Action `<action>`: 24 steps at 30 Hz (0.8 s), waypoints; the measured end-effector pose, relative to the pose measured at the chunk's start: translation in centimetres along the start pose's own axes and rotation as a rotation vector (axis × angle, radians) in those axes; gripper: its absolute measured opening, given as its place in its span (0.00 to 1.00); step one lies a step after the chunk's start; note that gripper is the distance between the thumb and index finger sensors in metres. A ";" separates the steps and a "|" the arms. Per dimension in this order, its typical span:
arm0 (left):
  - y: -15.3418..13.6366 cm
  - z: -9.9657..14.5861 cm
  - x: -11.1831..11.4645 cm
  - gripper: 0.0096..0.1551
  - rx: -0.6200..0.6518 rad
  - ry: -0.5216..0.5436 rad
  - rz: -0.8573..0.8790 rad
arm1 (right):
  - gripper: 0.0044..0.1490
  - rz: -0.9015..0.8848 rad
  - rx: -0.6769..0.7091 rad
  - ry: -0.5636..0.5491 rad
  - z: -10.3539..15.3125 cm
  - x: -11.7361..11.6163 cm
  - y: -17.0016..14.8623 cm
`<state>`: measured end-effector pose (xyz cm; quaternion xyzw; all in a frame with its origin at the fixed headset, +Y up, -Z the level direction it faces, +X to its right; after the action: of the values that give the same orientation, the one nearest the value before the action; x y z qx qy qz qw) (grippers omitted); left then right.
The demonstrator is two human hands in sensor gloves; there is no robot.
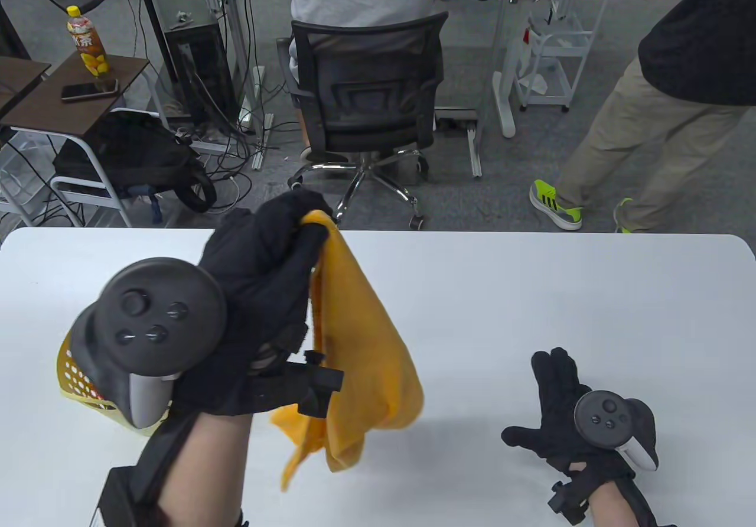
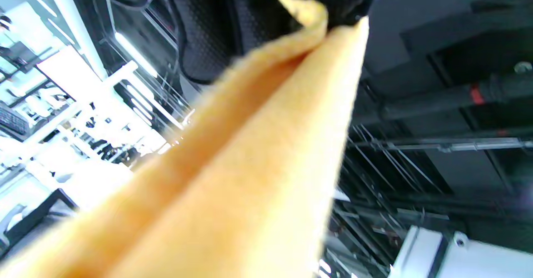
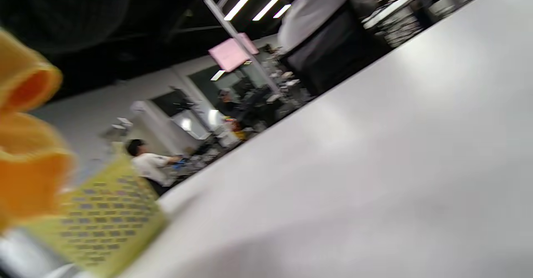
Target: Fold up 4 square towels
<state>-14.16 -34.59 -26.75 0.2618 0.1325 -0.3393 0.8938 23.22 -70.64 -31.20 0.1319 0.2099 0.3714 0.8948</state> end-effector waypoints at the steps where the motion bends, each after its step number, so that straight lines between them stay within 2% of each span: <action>1: 0.1 0.0 1.0 0.20 0.008 -0.028 0.003 | 0.78 -0.027 0.043 0.009 0.1 -0.1 1.0; 2: 0.2 0.0 2.0 0.20 0.015 -0.055 0.003 | 0.78 -0.080 0.123 0.032 0.2 -0.1 2.6; 4: 0.2 0.0 3.4 0.20 0.022 -0.078 -0.017 | 0.79 -0.153 0.184 0.076 0.4 -0.1 3.7; 7: -0.3 -0.1 5.4 0.20 0.038 -0.111 -0.064 | 0.78 -0.271 0.202 0.092 0.7 0.3 3.4; 12: -1.8 -0.1 8.5 0.19 0.050 -0.187 -0.244 | 0.73 -0.289 0.074 -0.038 0.8 1.5 -0.3; 16: -4.5 0.3 11.2 0.19 0.047 -0.223 -0.490 | 0.72 -0.235 -0.022 -0.042 0.7 1.3 -2.3; 19: -9.3 2.1 15.3 0.20 0.008 -0.376 -0.581 | 0.72 -0.195 -0.060 -0.022 0.5 0.9 -2.9; 21: -13.3 4.5 19.4 0.24 -0.041 -0.606 -0.539 | 0.72 -0.174 -0.079 -0.008 0.3 0.6 -3.2; 22: -15.6 6.1 21.6 0.29 -0.078 -0.786 -0.528 | 0.72 -0.165 -0.087 0.001 0.3 0.4 -3.3; 23: -17.2 7.4 23.0 0.31 -0.116 -0.912 -0.526 | 0.72 -0.156 -0.095 0.008 0.2 0.2 -3.4; 24: -19.2 8.7 24.3 0.30 -0.151 -0.987 -0.530 | 0.71 -0.145 -0.103 0.015 0.2 0.1 -3.5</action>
<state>-8.80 -64.67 -36.85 -0.0349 -0.2159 -0.6238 0.7503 25.46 -73.00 -32.42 0.0676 0.2063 0.3171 0.9232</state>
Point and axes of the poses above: the tracker on the back of each hand, its own y axis roughly to the thumb side, its own z axis roughly from the fingertips to the wrist, x = y × z, the point moved 4 cm from there along -z, roughly from the wrist to the fingertips, and after that the axes turned 4 degrees about y, right-handed, at the moved point
